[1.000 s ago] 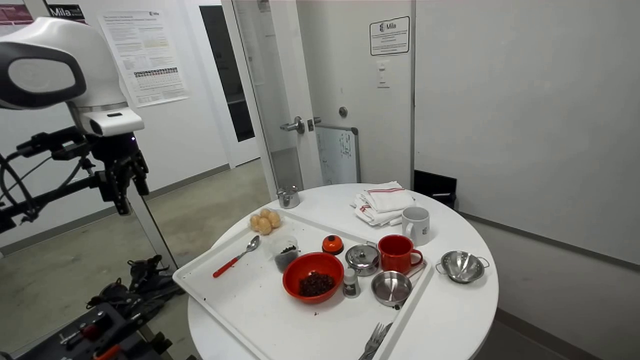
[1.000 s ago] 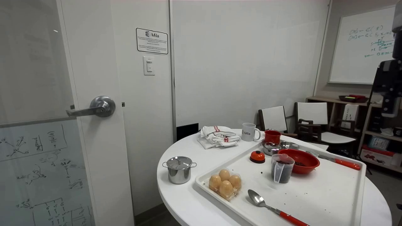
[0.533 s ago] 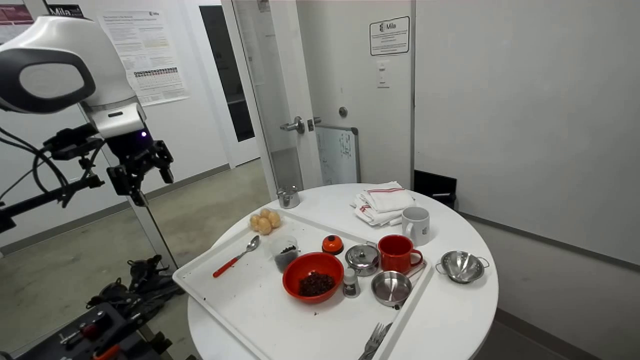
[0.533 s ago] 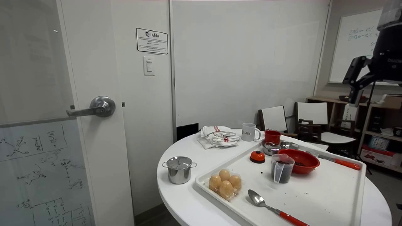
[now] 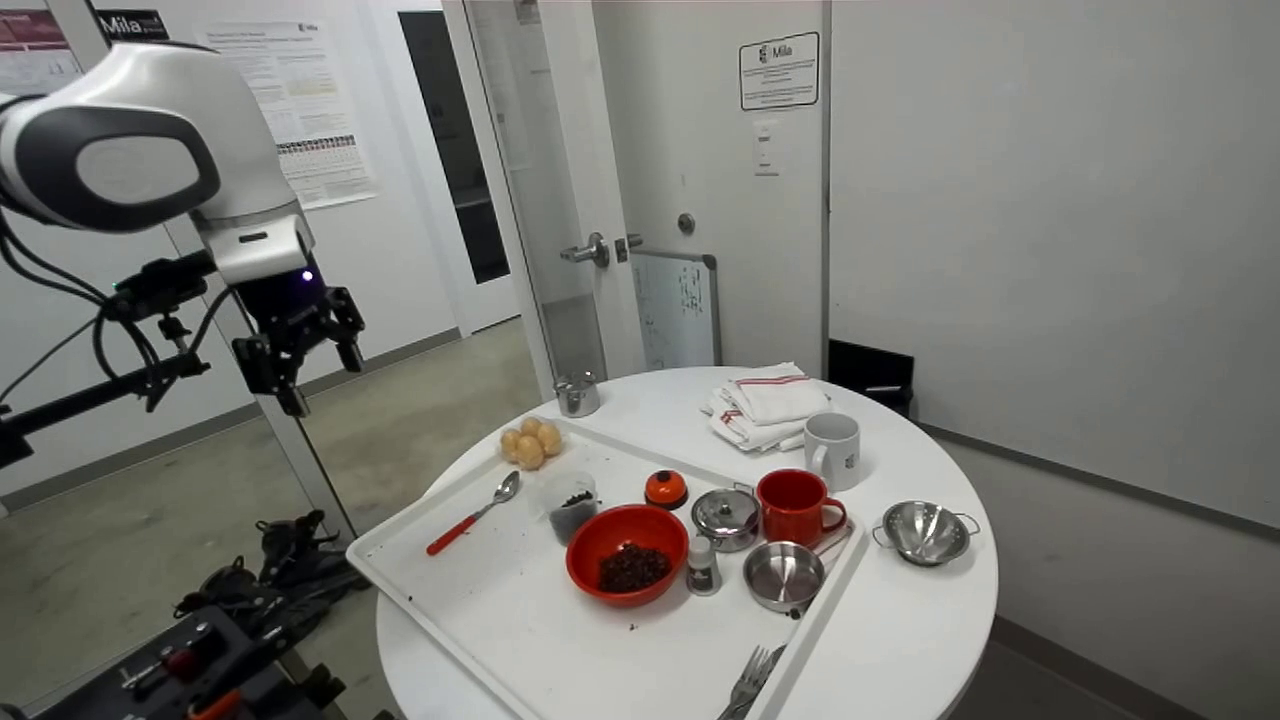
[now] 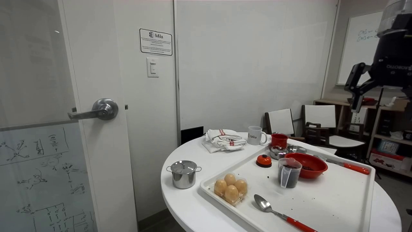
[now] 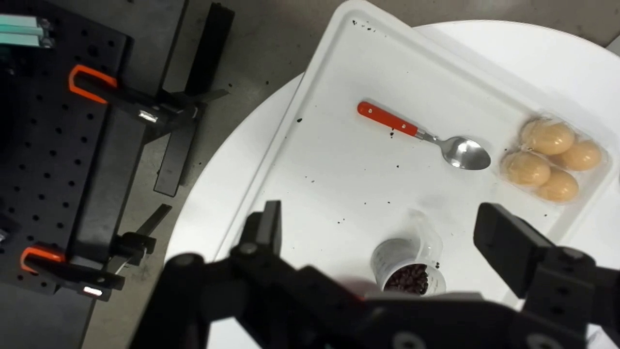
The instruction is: Pour some of the contents in the jug into the red bowl
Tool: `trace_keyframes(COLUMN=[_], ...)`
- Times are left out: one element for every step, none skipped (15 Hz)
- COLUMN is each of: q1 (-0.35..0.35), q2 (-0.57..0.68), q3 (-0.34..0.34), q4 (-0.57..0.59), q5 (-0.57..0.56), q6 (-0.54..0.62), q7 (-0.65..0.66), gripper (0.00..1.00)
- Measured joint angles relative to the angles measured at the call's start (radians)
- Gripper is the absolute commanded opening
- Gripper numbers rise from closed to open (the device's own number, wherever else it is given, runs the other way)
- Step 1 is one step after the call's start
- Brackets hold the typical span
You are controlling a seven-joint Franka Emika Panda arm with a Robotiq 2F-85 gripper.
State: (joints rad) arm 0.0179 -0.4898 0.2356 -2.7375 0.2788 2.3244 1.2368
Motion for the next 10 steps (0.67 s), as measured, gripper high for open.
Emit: trace_keyframes(q1=[-0.008, -0.017, -0.027, -0.037, -0.044, -0.048, -0.049, -0.048, -0.046, -0.041], q2=[0.045, 0.097, 0.149, 0.202, 0.254, 0.302, 0.345, 0.382, 0.415, 0.445], q3=[-0.015, -0.031, -0.044, -0.055, -0.065, -0.074, -0.081, -0.086, -0.087, -0.087], q4=[0.02, 0.043, 0.066, 0.089, 0.112, 0.133, 0.151, 0.164, 0.174, 0.18], q5=[-0.002, -0.006, -0.014, -0.022, -0.029, -0.033, -0.034, -0.034, -0.034, -0.036], q6=[0.006, 0.017, 0.039, 0.067, 0.099, 0.134, 0.172, 0.207, 0.237, 0.265], q7=[-0.006, -0.013, -0.016, -0.016, -0.015, -0.009, -0.001, 0.006, 0.016, 0.028], gripper=[1.0, 1.0, 1.0, 1.0, 1.0, 1.0, 1.0, 1.0, 1.0, 1.0])
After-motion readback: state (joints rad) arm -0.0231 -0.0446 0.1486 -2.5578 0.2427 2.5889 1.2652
